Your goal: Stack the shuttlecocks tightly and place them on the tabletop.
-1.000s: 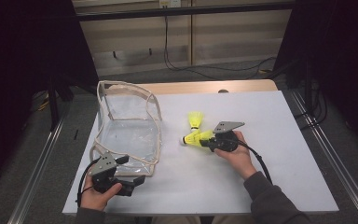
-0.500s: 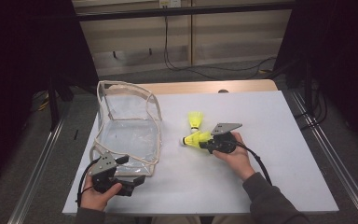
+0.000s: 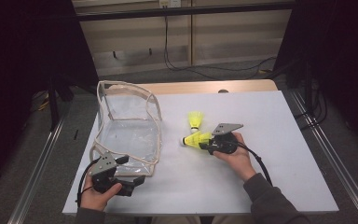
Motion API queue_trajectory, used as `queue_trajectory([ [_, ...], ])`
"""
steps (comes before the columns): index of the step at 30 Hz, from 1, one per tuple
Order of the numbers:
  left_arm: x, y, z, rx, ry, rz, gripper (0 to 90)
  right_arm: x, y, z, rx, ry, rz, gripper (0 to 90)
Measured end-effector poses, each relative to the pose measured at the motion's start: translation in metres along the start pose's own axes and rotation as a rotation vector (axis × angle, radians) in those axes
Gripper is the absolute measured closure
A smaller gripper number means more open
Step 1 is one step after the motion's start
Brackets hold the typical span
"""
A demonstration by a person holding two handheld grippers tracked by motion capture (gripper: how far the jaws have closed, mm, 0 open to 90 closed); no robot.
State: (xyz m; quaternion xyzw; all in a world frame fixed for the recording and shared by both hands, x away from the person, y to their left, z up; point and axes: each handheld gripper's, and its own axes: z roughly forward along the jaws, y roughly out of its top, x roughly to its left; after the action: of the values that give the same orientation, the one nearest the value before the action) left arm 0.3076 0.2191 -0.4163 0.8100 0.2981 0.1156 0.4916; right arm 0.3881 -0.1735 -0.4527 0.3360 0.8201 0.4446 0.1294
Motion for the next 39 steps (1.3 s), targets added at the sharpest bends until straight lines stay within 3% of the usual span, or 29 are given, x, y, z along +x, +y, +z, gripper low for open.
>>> queue_trajectory([
  [15, 0.0, 0.0, 0.0, 0.003, 0.003, -0.001, 4.4, -0.001, -0.004, -0.017, -0.006, -0.005, 0.023, 69.7],
  [19, 0.0, 0.0, 0.0, 0.002, 0.003, -0.001, 4.4, -0.002, -0.007, -0.017, 0.001, -0.008, 0.023, 72.8],
  [26, 0.0, 0.001, 0.0, 0.002, 0.003, 0.0, 4.4, -0.002, -0.01, -0.017, 0.009, 0.013, 0.01, 87.0],
  [31, 0.0, 0.001, 0.0, 0.002, 0.004, -0.001, 4.4, 0.001, -0.008, -0.017, -0.003, 0.021, -0.009, 88.7],
  [39, -0.001, 0.001, 0.001, 0.0, 0.005, -0.003, 4.2, 0.003, -0.007, -0.017, -0.025, 0.024, 0.0, 89.4],
])
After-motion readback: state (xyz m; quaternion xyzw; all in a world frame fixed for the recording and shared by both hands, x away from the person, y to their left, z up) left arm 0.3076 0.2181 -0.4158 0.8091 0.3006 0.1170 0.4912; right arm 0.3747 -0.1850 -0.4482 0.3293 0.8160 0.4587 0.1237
